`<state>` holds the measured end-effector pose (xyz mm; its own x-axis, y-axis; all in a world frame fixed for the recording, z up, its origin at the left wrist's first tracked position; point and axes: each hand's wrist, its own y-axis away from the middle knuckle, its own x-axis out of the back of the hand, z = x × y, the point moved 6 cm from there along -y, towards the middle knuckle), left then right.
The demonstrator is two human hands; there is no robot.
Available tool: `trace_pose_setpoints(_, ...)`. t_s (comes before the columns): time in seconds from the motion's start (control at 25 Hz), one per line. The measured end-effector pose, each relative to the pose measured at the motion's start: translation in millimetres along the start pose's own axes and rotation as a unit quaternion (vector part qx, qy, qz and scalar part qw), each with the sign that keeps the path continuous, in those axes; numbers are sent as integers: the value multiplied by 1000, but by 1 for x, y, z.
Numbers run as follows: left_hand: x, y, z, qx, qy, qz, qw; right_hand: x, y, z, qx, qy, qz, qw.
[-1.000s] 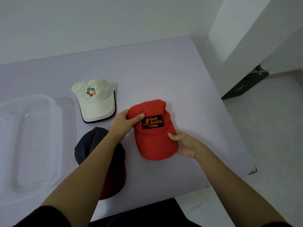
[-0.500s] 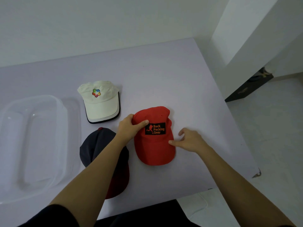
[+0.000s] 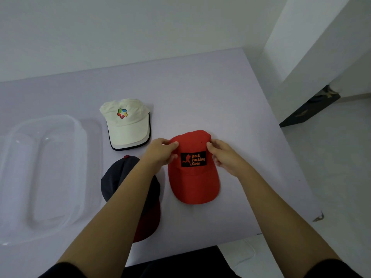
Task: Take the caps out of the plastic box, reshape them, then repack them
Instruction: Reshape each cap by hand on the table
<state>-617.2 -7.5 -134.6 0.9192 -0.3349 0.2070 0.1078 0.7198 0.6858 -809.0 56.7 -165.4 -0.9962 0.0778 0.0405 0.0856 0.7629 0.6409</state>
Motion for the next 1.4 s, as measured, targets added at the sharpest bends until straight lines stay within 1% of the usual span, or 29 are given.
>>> trace_pose_setpoints(0.08, -8, 0, -7, 19, 157, 2, 987, -6, -1, 4, -6, -106, 13, 994)
trace_pose_setpoints(0.12, -9, -1, -9, 18, 204, 10, 979, -6, -1, 7, -13, -135, 18, 991)
trace_pose_setpoints(0.16, -9, 0, -9, 15, 231, 18, 973, -5, -1, 9, -21, -148, 21, 989)
trace_pose_setpoints(0.24, -7, 0, -11, 3, 244, 34, 969, -1, -2, 14, -29, -141, 37, 989)
trace_pose_setpoints(0.4, -7, -2, -17, 5, 228, 58, 972, 1, -3, 9, -21, -92, 88, 992)
trace_pose_setpoints(0.48, 0, -5, -19, 7, 179, 74, 981, 4, -5, 4, -28, -66, 103, 992)
trace_pose_setpoints(0.6, 13, -11, -18, 3, 84, 90, 992, 10, -5, -1, -56, -64, 84, 993)
trace_pose_setpoints(0.68, 15, -12, -18, -1, 55, 91, 994, 11, -4, -3, -76, -96, 64, 990)
trace_pose_setpoints(0.76, 15, -13, -17, -3, 32, 97, 995, 14, -4, -3, -86, -105, 68, 988)
trace_pose_setpoints(0.84, 16, -11, -16, -8, 13, 107, 994, 18, -3, -5, -86, -63, 85, 991)
trace_pose_setpoints(0.92, 16, -8, -12, -8, 37, 93, 995, 19, -1, -11, -82, 0, 89, 993)
trace_pose_setpoints(1.04, 8, -4, -6, 0, 82, 58, 995, 15, 2, -27, -45, 48, 85, 994)
trace_pose_setpoints(1.12, 5, -2, -6, 3, 87, 56, 995, 13, 0, -35, -19, 55, 88, 994)
trace_pose_setpoints(1.2, 7, 1, -5, -1, 69, 68, 995, 16, 0, -40, 6, 107, 109, 988)
trace_pose_setpoints(1.24, 10, 4, -2, -12, 41, 79, 996, 19, 2, -42, 20, 152, 134, 979)
trace_pose_setpoints(1.32, 20, 14, 14, -65, -20, 104, 992, 21, 13, -54, 61, 232, 189, 952)
trace_pose_setpoints(1.4, 36, 30, 34, -125, -48, 133, 982, 14, 27, -75, 137, 280, 222, 924)
